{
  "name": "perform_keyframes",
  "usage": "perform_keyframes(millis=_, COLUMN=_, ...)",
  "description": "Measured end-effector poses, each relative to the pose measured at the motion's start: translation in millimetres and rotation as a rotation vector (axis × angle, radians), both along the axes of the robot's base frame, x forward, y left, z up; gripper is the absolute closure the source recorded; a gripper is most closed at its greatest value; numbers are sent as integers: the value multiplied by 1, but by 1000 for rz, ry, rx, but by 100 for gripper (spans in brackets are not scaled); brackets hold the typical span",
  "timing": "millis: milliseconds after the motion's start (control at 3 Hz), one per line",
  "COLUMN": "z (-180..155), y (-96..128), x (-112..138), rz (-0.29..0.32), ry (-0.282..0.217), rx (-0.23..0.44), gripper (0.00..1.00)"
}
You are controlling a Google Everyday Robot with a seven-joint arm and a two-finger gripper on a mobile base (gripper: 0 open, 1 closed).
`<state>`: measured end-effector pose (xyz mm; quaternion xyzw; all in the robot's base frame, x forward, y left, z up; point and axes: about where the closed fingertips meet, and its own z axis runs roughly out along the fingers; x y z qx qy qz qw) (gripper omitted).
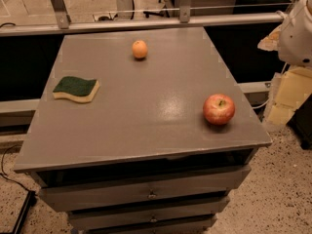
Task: Move orange near apple
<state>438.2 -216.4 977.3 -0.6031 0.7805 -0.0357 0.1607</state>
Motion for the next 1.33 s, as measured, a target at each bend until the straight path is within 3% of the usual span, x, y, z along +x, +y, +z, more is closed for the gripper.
perform_keyframes(millis=333, z=0, y=0, x=0, rz=0, ry=0, rx=0, gripper=0)
perform_keyframes(millis=667, z=-6, y=14, x=33, rz=26, ry=-33, rx=44, gripper=0)
perform_keyframes(millis=1000, z=-15, y=37, x=84, rz=53, ry=-66, rx=112, gripper=0)
perform_keyframes(millis=1333, z=-35, y=78, x=153, rz=67, ry=-92, rx=192, gripper=0)
